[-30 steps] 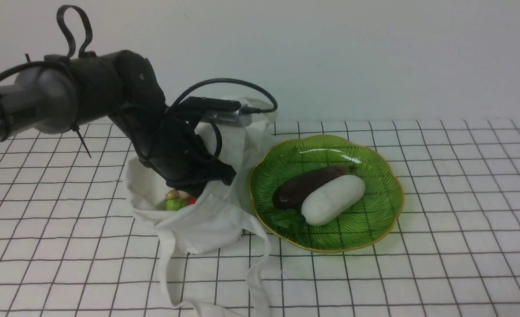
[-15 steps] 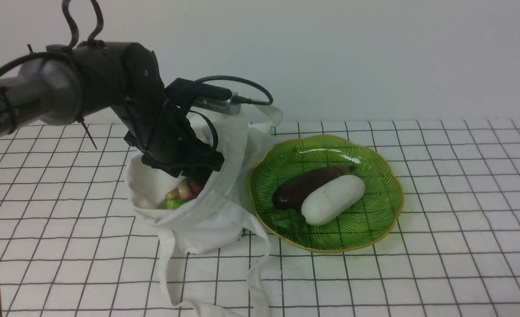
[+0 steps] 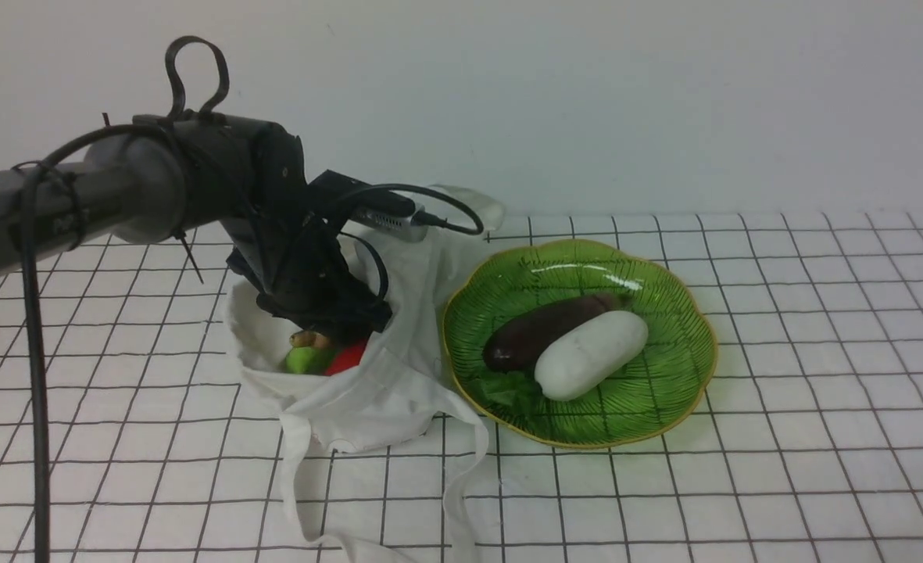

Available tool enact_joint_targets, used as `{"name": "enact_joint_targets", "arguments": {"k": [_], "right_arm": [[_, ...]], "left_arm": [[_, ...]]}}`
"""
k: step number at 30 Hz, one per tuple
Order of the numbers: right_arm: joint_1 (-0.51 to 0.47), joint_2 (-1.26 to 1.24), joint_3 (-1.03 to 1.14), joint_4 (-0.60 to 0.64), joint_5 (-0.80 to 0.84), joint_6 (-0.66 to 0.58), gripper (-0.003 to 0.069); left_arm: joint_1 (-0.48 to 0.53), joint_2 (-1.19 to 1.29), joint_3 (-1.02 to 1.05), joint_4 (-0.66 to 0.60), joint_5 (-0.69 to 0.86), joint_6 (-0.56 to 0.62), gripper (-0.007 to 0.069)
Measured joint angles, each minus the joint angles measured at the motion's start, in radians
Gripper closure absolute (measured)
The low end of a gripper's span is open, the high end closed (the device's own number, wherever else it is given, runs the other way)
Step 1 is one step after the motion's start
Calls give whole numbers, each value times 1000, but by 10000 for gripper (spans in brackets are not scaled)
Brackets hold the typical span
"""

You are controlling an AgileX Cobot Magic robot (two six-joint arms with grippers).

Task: Take vegetables from bag on white checkered tablecloth place on plate.
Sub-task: 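Reach into the bag and grasp a vegetable inside it with the left gripper, then take the eggplant out of the bag and place it in the plate with the left gripper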

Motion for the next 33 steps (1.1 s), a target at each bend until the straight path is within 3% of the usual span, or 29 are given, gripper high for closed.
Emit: {"name": "enact_joint_targets", "arguments": {"k": [1,5,16,22,28,33], "right_arm": [[0,0,0,0,0,0,676],[0,0,0,0,0,0,676],[0,0,0,0,0,0,676],[0,0,0,0,0,0,676],[0,0,0,0,0,0,676],[0,0,0,0,0,0,676]], "left_arm": [[0,1,0,0,4,1,421],[0,-7,0,8,39,1,411],[0,-193,0,94,376,-57,411],[0,-218,11,159,404,-117,411],[0,-404,136,223,409,-159,411],[0,-630,270,143,423,-178,411]]}}
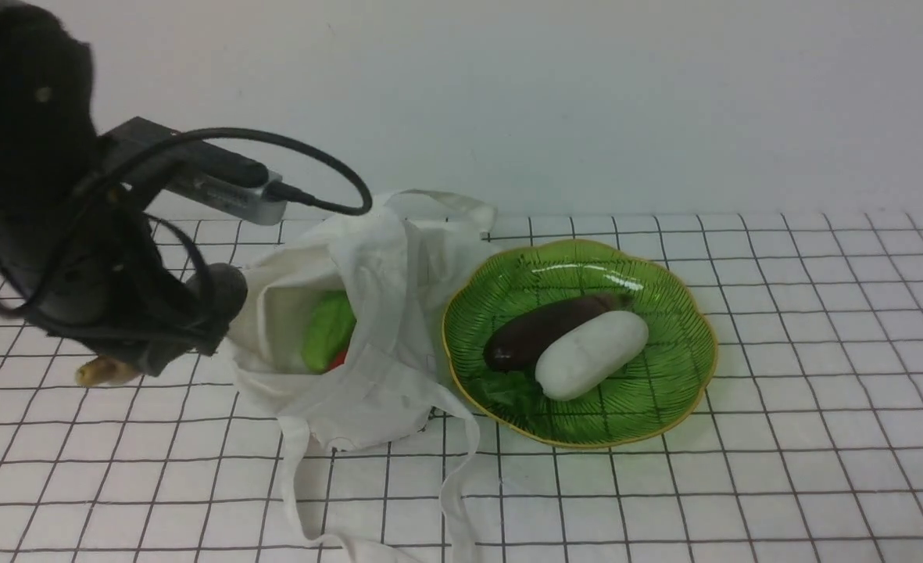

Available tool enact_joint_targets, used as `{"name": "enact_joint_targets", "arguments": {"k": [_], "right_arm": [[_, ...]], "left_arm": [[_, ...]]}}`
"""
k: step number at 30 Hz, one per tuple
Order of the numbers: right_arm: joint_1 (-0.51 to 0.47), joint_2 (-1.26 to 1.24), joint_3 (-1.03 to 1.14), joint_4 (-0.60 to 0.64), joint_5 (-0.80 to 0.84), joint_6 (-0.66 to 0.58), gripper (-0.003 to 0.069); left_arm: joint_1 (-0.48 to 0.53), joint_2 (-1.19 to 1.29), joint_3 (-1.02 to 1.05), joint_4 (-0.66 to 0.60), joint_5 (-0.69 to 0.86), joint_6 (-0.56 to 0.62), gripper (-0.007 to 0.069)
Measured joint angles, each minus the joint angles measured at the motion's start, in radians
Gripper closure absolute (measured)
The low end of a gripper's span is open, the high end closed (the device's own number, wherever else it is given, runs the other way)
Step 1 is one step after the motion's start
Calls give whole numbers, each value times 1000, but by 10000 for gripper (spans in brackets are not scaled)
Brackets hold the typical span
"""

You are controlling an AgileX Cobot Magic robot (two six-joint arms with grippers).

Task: Take vegetables from bag on white checkered tablecloth place on plate.
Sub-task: 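Take the eggplant out of the bag and place it in the plate with the left gripper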

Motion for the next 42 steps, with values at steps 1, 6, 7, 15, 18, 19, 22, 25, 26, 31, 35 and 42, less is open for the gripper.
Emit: {"name": "enact_joint_targets", "arguments": {"k": [1,6,7,15,18,19,22,25,26,31,35,42], "right_arm": [[0,0,0,0,0,0,676],[0,0,0,0,0,0,676],[0,0,0,0,0,0,676],[0,0,0,0,0,0,676],[0,0,0,0,0,0,676],[0,0,0,0,0,0,676],[0,0,0,0,0,0,676],[0,0,0,0,0,0,676],[0,0,0,0,0,0,676],[0,0,0,0,0,0,676],[0,0,0,0,0,0,676],[0,0,0,0,0,0,676]], "left_arm": [[0,-33,11,-37,0,-2,411],[-44,-204,57,-290,-3,44,411],[-71,-221,60,-348,-28,64,411],[-267,12,0,-488,-202,136,411],[-304,205,-112,-490,-216,139,411],[-309,261,-158,-489,-218,139,411],[-314,376,-271,-488,-222,140,411],[-317,523,-402,-474,-228,140,412],[-317,531,-409,-474,-228,140,412],[-317,660,-516,-468,-241,141,369],[-317,686,-528,-469,-285,164,214],[-317,680,-564,-426,-305,181,72]]}}
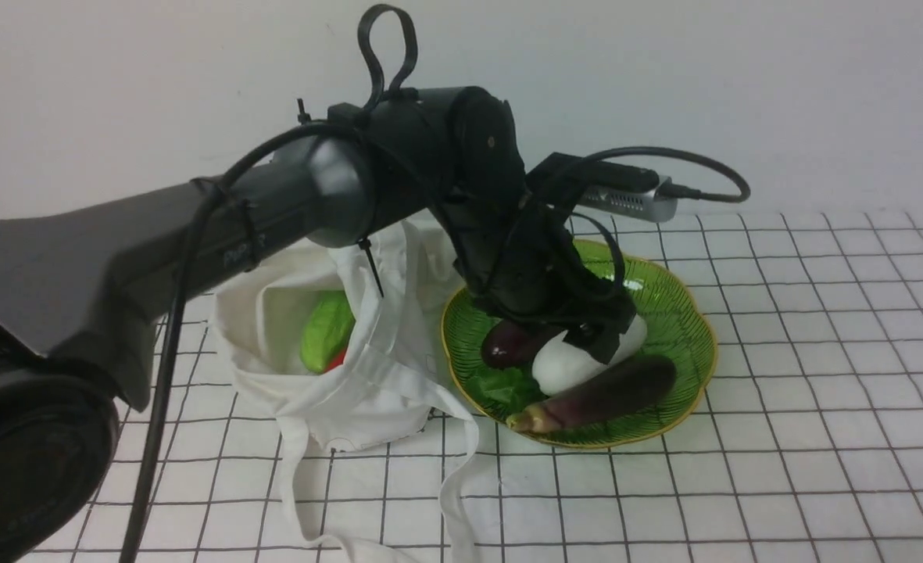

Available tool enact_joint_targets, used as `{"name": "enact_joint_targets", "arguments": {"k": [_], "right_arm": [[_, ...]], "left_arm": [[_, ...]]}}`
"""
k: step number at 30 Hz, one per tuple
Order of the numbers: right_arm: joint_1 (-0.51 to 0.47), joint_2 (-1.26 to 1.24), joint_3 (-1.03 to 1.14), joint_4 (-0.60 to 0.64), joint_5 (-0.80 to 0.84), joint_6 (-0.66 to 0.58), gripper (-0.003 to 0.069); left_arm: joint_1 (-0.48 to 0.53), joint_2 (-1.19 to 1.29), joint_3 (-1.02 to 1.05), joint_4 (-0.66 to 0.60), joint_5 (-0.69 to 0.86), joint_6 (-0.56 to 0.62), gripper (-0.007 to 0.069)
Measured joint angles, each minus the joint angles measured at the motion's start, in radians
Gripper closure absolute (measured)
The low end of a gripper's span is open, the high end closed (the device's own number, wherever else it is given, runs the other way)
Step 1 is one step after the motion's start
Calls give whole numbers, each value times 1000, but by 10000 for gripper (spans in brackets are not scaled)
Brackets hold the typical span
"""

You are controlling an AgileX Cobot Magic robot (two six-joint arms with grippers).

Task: Take vegetables from bag on white checkered tablecloth place on plate.

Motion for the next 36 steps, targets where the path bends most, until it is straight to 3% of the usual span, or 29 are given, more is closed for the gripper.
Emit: {"name": "enact_joint_targets", "arguments": {"k": [4,8,11,16,23,32,36], "right_arm": [[0,0,0,0,0,0,676],[0,0,0,0,0,0,676],[0,0,0,0,0,0,676],[0,0,0,0,0,0,676],[0,0,0,0,0,0,676],[0,0,0,0,0,0,676],[0,0,0,0,0,0,676]], "left_arm": [[0,-70,-57,105,88,-20,218],[0,-218,-108,243,249,-38,501],[0,-332,-98,348,305,-46,606],[0,-535,52,448,311,-106,632],[0,-886,480,422,246,-203,632],[0,-1372,1214,280,-457,-356,632],[0,-1439,1362,277,-626,-360,632]]}}
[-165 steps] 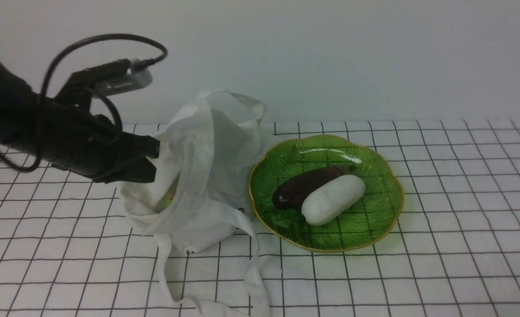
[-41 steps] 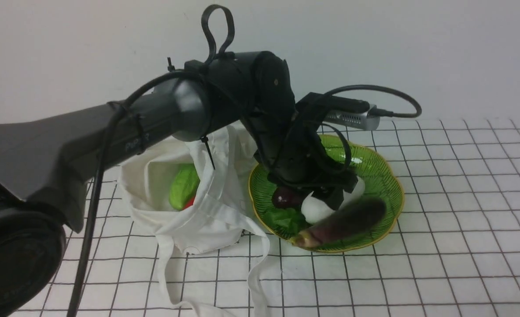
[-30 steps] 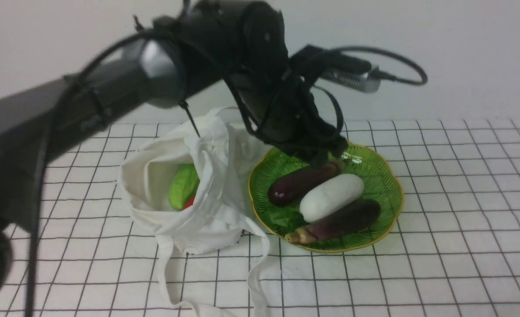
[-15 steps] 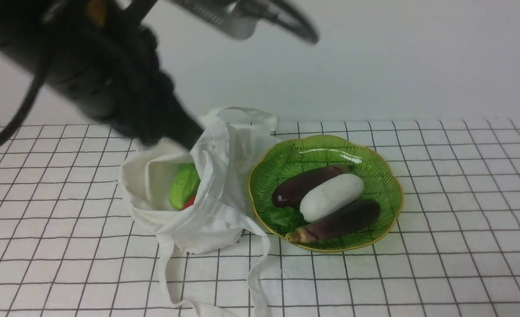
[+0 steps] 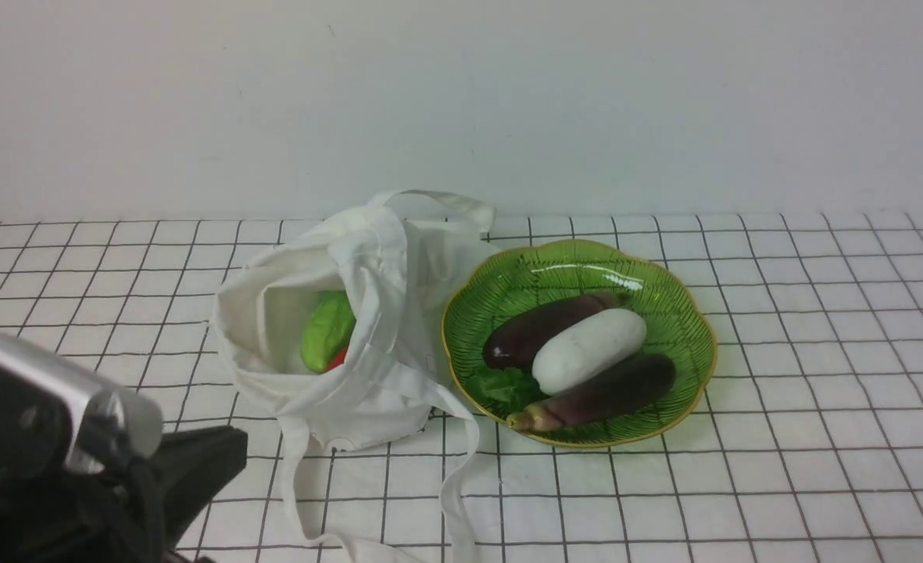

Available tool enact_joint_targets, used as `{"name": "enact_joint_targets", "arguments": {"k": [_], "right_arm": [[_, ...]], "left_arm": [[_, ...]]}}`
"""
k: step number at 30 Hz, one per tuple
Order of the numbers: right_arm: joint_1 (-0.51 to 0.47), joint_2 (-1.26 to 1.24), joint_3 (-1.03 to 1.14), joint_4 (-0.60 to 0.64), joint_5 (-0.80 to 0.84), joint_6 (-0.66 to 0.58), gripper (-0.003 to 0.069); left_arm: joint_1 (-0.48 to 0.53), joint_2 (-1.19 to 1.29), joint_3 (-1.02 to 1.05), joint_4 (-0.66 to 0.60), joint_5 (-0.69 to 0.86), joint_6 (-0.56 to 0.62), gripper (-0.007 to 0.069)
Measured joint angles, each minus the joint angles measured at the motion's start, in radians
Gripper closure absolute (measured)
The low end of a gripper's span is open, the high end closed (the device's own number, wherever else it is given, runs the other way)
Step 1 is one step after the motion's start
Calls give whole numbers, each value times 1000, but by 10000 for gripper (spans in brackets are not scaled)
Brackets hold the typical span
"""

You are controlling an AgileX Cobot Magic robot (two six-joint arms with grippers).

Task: Take vegetables from bag on white checkered tablecloth place on plate.

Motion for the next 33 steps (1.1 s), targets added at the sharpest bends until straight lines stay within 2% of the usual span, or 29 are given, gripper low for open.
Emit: {"name": "enact_joint_targets", "arguments": {"k": [7,16,22,27,31,33], "right_arm": [[0,0,0,0,0,0,676],[0,0,0,0,0,0,676],[0,0,0,0,0,0,676],[0,0,0,0,0,0,676],[0,0,0,0,0,0,676],[0,0,0,0,0,0,676]], "left_arm": [[0,-25,127,-1,-44,0,632],[0,-25,138,-1,-40,3,632],[13,-103,186,1,-22,62,632],[155,-287,279,-4,-14,166,632],[352,-463,391,-4,-14,239,632],[401,-501,418,-4,-14,246,632]]}}
